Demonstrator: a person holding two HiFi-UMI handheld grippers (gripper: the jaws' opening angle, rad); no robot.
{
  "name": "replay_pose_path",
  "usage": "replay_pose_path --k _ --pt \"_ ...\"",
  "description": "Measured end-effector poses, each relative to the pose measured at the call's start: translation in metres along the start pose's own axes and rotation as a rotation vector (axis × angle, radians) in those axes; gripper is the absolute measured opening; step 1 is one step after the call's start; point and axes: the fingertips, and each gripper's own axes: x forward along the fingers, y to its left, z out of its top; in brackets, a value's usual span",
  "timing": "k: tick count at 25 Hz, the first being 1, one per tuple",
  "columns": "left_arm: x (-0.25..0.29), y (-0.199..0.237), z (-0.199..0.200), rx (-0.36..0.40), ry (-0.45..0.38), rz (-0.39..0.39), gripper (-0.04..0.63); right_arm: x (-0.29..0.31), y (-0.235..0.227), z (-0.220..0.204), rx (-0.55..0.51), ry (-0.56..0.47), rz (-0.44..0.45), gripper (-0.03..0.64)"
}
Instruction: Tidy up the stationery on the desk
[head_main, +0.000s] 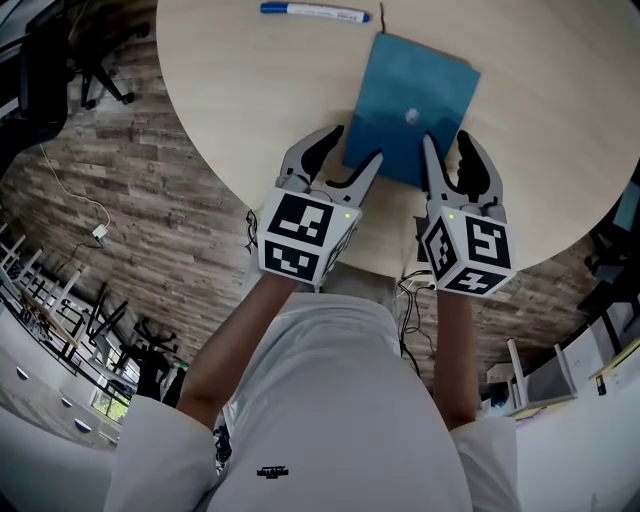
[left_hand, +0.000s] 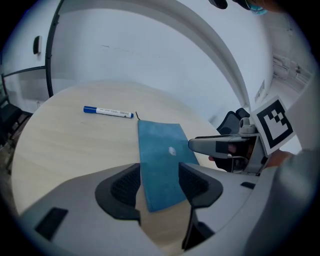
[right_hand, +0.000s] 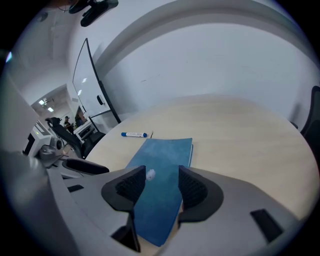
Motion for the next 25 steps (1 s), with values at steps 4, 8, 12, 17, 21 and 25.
replay_pose_path --k 4,8,12,17,21,25 --pt "-0.005 0.011 -0.001 -0.013 0.016 -0.003 0.247 0.005 0.019 0.006 -0.044 -0.003 0.031 0.221" --pt "-0.016 0.034 0.002 -0.049 -0.007 0.025 0.157 0.017 0.044 0.015 -0.087 -0.008 0.077 0.221" --pt "-0.023 0.047 0.007 -0.092 -0.031 0.014 0.074 0.028 0.064 0.026 -0.069 -0.017 0.147 0.219" --pt "-0.032 0.063 0.019 -0.118 -0.054 0.002 0.057 0.043 0.085 0.04 -0.123 -0.022 0.149 0.219" --pt "-0.043 0.086 0.025 -0.128 -0.069 0.006 0.057 0.06 0.102 0.049 -0.139 -0.015 0.158 0.219" --pt "-0.049 0.108 0.039 -0.04 -0.092 0.006 0.057 0.077 0.119 0.062 -0.148 -0.013 0.168 0.219"
